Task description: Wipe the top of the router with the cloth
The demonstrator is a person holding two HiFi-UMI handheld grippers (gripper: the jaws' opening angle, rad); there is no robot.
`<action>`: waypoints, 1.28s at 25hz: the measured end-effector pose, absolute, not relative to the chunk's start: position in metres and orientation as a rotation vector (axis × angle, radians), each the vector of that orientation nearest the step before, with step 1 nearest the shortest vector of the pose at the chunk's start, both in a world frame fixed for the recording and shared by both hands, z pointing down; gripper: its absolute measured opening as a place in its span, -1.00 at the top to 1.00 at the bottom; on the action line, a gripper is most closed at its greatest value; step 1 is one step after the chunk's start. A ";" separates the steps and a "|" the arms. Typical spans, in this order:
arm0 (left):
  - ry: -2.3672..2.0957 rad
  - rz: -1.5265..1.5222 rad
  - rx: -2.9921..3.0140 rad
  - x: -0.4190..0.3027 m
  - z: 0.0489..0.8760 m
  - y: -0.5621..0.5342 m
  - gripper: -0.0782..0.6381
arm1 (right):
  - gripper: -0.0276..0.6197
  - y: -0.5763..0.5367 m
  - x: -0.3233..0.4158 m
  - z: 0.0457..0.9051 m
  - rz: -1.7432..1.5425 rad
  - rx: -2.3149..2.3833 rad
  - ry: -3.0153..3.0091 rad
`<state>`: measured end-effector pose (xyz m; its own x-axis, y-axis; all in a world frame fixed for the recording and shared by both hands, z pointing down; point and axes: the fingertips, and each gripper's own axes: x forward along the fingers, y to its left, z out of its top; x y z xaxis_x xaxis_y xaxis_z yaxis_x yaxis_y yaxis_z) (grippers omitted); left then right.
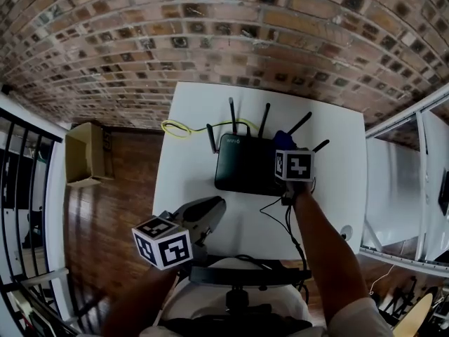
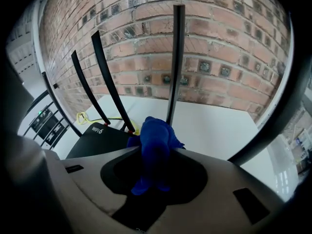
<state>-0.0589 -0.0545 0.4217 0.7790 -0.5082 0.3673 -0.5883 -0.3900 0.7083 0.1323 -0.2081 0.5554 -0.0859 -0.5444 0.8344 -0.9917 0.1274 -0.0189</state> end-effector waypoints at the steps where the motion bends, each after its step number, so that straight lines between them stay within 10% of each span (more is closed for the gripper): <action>1: -0.816 0.112 2.066 -0.059 0.421 -0.054 0.62 | 0.46 -0.208 0.134 0.556 0.820 1.499 -1.711; 22: -0.825 0.086 2.071 -0.076 0.420 -0.050 0.62 | 0.46 -0.200 0.135 0.536 0.636 1.551 -1.602; 32: -0.844 0.075 2.061 -0.087 0.423 -0.048 0.62 | 0.46 -0.187 0.015 0.514 0.695 1.346 -1.974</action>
<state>-0.0872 -0.0481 0.4230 0.7671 -0.5376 0.3501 -0.5912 -0.3803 0.7113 0.0153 -0.1874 0.5141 -0.2691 -0.6002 0.7532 -0.9397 0.3352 -0.0686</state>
